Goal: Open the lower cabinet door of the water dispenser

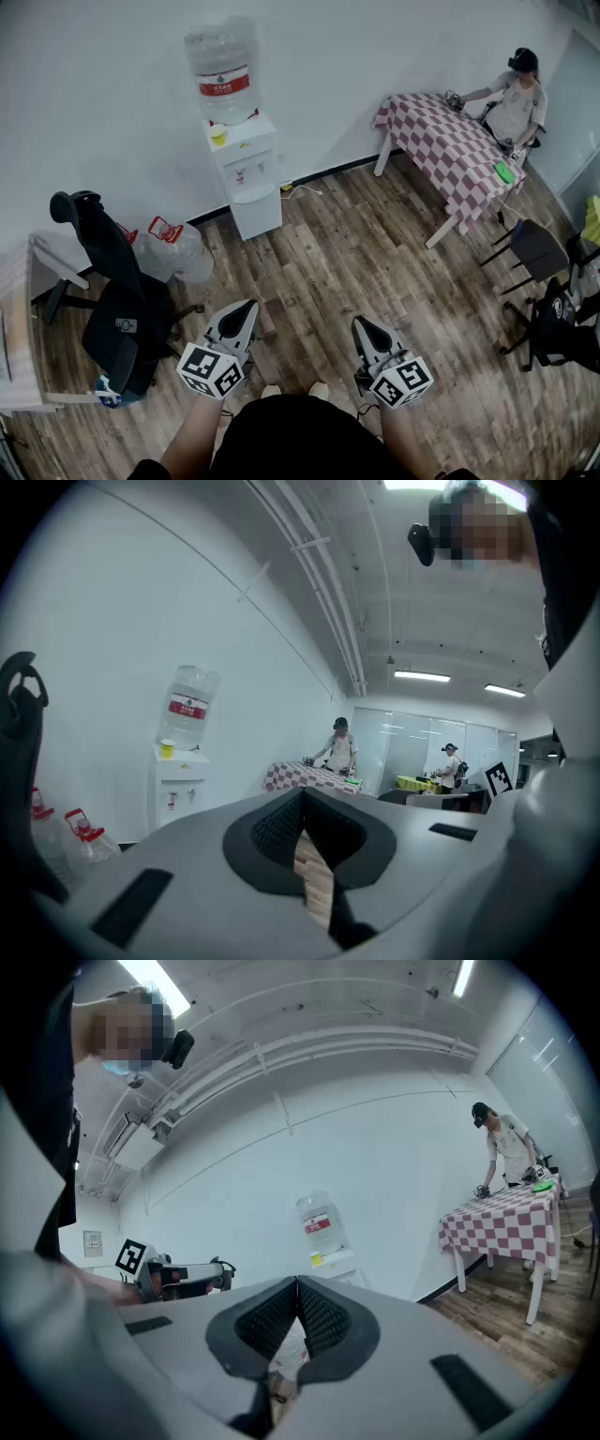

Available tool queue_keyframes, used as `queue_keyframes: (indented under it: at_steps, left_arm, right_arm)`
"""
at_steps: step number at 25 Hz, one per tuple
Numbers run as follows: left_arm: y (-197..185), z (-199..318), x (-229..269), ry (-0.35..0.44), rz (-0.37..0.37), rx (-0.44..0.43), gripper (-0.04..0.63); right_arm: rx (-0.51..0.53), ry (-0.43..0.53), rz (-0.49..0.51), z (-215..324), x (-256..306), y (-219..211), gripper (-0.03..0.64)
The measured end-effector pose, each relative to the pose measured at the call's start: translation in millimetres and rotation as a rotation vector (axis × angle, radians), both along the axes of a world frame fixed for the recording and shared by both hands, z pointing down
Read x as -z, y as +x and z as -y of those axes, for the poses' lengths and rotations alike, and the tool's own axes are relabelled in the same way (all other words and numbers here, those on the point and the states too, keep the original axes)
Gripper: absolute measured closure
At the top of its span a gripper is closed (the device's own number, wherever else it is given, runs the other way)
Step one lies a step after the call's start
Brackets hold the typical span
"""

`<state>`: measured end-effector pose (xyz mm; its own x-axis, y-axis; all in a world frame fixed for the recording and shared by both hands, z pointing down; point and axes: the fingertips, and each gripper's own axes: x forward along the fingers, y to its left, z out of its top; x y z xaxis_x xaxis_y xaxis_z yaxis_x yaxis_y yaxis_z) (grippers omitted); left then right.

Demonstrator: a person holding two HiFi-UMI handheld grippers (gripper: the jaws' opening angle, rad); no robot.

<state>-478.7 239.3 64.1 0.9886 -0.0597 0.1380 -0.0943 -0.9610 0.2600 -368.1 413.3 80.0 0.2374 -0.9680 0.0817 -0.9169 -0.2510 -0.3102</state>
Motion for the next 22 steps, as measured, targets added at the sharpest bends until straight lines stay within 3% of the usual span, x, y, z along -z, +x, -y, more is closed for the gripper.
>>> queue_keyframes:
  at_steps: [22]
  left_arm:
    - [-72,48,-6,-0.012,-0.03,-0.034,0.581]
  right_arm:
    - [-0.051,0.014,-0.002,37,8,-65,0.594]
